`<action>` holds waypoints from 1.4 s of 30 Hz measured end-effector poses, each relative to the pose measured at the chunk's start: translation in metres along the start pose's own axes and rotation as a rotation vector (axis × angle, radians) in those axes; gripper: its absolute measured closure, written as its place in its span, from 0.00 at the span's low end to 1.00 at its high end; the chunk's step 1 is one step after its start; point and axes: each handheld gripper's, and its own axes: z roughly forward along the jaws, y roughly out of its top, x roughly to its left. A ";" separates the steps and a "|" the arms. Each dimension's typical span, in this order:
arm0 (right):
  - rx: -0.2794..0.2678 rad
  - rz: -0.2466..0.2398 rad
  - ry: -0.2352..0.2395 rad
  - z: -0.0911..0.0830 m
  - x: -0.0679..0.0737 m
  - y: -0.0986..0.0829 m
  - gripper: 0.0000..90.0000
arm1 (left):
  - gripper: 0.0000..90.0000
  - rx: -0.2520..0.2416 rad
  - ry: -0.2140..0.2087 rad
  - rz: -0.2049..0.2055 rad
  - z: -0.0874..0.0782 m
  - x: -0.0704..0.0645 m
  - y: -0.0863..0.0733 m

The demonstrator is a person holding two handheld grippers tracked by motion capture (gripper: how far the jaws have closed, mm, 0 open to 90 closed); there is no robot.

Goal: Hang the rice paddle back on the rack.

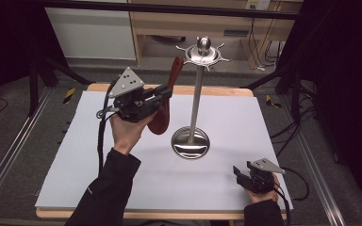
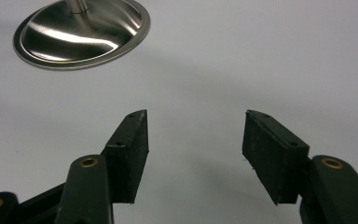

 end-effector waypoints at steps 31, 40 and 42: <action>0.001 0.002 0.002 0.000 0.000 0.000 0.45 | 0.87 0.002 -0.017 -0.010 0.019 0.001 -0.004; 0.001 0.002 0.003 0.000 0.000 0.000 0.45 | 0.86 0.010 -0.021 -0.009 0.023 0.002 -0.004; 0.001 0.001 0.003 0.000 0.000 0.000 0.45 | 0.86 0.012 -0.017 -0.007 0.024 0.001 -0.004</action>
